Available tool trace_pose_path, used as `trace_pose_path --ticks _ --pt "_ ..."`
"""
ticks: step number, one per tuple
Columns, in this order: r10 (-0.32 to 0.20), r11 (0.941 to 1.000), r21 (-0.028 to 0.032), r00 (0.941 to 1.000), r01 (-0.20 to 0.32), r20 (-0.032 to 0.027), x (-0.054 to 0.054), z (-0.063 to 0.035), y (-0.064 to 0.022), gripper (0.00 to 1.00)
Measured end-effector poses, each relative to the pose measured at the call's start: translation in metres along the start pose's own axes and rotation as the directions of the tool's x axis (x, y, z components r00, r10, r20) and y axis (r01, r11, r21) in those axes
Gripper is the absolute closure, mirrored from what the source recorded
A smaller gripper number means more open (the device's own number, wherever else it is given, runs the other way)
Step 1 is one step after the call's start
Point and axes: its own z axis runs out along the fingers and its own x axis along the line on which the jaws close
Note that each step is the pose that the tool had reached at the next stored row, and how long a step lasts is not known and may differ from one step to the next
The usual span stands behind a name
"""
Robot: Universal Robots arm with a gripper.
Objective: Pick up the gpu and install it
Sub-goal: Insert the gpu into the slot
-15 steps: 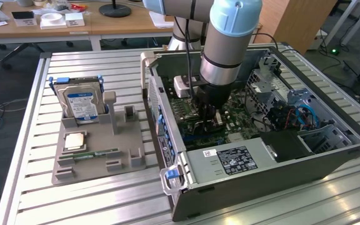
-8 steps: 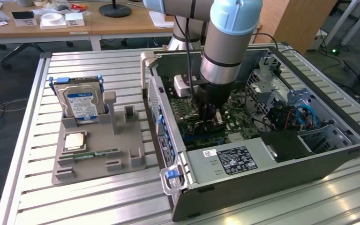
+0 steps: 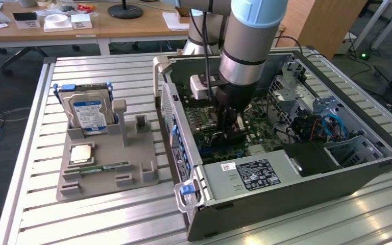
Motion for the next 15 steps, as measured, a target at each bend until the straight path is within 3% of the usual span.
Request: trace_pose_path --ticks 7,15 --pt "0.0 1.0 0.0001 1.0 0.0 0.0002 0.0 -0.0205 -0.0005 0.61" --pt "0.0 1.0 0.0001 1.0 0.0 0.0 -0.001 -0.0551 -0.0013 0.61"
